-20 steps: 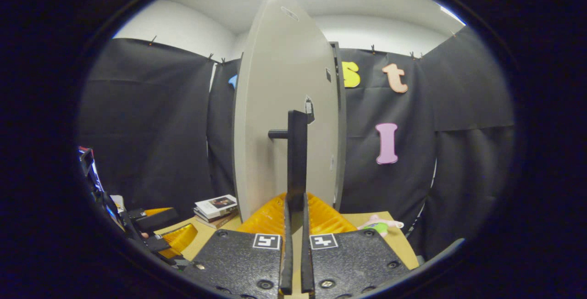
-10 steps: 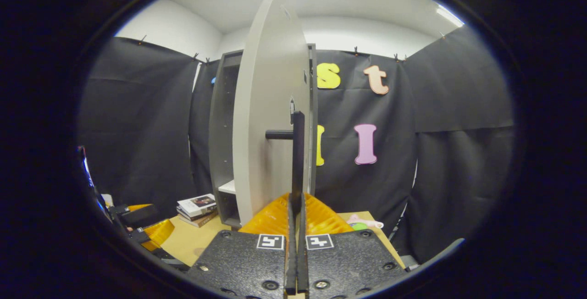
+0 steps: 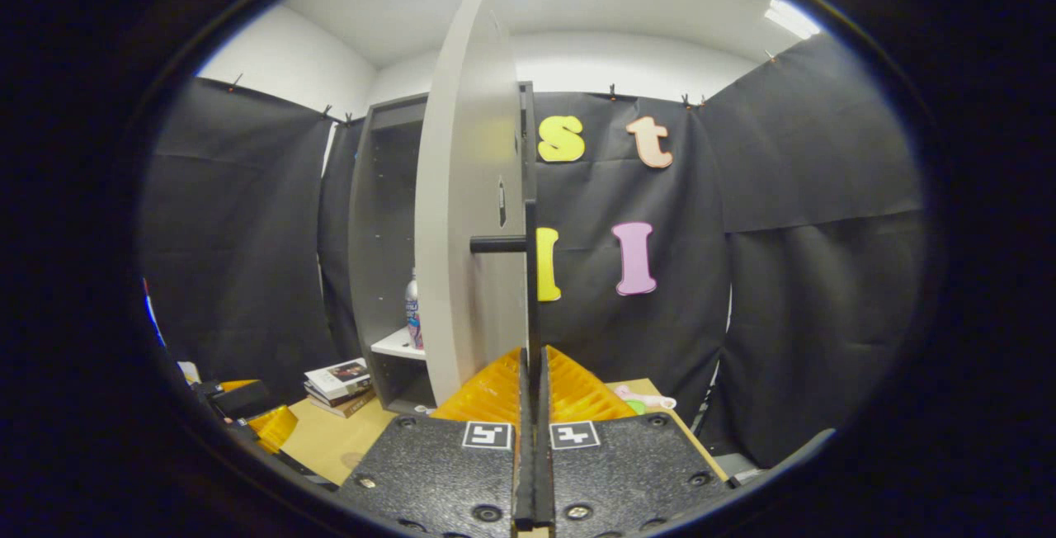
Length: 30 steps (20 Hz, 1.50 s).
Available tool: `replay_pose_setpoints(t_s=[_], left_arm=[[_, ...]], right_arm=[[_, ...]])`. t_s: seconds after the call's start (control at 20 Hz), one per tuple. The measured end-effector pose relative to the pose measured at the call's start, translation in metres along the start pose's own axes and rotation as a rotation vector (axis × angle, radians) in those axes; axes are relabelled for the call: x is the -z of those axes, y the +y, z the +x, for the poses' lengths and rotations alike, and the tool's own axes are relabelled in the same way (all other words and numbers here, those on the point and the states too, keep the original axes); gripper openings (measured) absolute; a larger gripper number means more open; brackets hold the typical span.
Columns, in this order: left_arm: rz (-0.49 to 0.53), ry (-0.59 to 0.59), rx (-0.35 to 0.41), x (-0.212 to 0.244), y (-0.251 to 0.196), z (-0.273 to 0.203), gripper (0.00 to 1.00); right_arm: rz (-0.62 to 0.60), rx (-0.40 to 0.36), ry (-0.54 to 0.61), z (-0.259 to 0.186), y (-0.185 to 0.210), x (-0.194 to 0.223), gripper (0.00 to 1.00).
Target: Open the cabinet door with the right hand, grasp the bottle in the cabinet with the left hand and place it on the coaster, then close the cabinet door with the right hand.
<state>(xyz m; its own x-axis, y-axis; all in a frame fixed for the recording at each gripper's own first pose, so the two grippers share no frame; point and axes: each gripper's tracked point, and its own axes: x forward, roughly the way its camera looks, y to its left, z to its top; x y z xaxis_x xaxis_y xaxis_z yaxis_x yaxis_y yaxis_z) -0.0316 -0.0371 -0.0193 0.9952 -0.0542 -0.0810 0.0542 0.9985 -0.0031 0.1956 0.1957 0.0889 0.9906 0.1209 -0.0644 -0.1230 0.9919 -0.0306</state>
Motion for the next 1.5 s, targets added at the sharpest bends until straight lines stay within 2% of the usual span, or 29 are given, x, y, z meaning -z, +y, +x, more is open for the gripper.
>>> replay_pose_setpoints(t_s=[0.1,0.35,0.5,0.6,0.7,0.8,0.85,0.9,1.0,1.05,1.2,1.35,1.5], left_arm=[[0.0,0.001,-0.001,0.001,-0.001,0.001,0.95],[-0.001,0.008,-0.015,0.002,-0.001,0.004,0.95],[-0.004,0.009,-0.017,0.006,-0.003,0.008,0.95],[-0.008,0.017,-0.01,0.008,-0.006,0.012,0.95],[0.006,0.006,-0.001,0.004,-0.009,0.018,0.95],[0.053,-0.013,-0.023,-0.002,-0.002,0.023,0.95],[0.059,-0.01,-0.028,0.0,0.0,0.027,0.95],[0.048,-0.004,-0.021,0.004,-0.003,0.032,0.96],[0.03,0.002,-0.007,0.002,-0.006,0.041,0.96],[0.033,0.001,-0.01,0.0,-0.005,0.046,0.96],[0.0,0.003,0.0,-0.001,-0.006,0.066,0.96],[0.009,-0.007,-0.023,-0.011,0.006,0.09,0.96],[-0.027,-0.017,-0.03,-0.012,0.008,0.12,0.96]], right_arm=[[-0.015,0.031,-0.005,0.0,-0.015,-0.002,0.04],[0.023,0.005,0.0,-0.012,-0.01,-0.005,0.04],[-0.01,0.064,-0.027,-0.018,-0.033,-0.008,0.04],[-0.019,0.106,-0.005,-0.021,-0.049,0.002,0.04],[0.009,0.096,0.016,-0.02,-0.049,0.013,0.04],[0.018,0.121,0.024,-0.016,-0.055,0.019,0.28],[0.004,0.127,0.022,-0.013,-0.058,0.021,0.52],[-0.016,0.128,0.024,-0.011,-0.06,0.022,0.6],[-0.016,0.118,0.013,-0.008,-0.057,0.021,0.65],[-0.019,0.13,-0.002,-0.007,-0.061,0.019,0.78],[0.018,0.123,-0.035,-0.004,-0.061,0.014,0.87],[0.035,0.107,-0.061,-0.003,-0.061,0.008,0.87],[0.017,0.093,-0.099,-0.005,-0.063,0.002,0.88]])
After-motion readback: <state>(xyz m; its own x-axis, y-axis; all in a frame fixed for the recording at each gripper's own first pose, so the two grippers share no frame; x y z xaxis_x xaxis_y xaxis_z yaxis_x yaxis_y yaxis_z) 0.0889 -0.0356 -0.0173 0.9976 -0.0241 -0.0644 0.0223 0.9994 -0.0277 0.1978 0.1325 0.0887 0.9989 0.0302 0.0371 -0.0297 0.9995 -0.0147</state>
